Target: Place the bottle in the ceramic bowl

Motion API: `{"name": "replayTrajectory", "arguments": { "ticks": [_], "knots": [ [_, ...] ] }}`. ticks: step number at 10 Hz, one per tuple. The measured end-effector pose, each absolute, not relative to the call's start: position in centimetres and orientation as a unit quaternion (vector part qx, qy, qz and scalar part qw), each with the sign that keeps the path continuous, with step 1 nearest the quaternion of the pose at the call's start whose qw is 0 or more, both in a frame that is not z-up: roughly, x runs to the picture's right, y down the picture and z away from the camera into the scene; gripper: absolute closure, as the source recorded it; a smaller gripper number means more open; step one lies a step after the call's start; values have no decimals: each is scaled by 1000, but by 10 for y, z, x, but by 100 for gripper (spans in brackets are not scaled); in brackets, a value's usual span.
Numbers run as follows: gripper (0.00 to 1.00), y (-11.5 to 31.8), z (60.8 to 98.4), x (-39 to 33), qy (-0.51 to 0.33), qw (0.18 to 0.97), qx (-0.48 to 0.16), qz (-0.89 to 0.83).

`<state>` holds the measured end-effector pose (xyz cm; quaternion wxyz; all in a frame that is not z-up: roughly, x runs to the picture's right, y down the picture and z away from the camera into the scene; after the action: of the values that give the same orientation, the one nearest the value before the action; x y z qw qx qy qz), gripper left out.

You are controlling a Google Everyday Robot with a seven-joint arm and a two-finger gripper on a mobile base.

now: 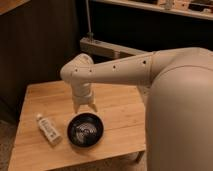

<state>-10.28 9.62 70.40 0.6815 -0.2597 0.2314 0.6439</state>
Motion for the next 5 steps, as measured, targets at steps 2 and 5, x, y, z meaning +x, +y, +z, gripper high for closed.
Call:
{"name": "replayTrajectory", "arguments": {
  "ticks": [2, 5],
  "knots": [
    [35, 96, 704, -103, 231, 682, -260, 644],
    [35, 97, 705, -103, 232, 681, -260, 644]
  ]
}}
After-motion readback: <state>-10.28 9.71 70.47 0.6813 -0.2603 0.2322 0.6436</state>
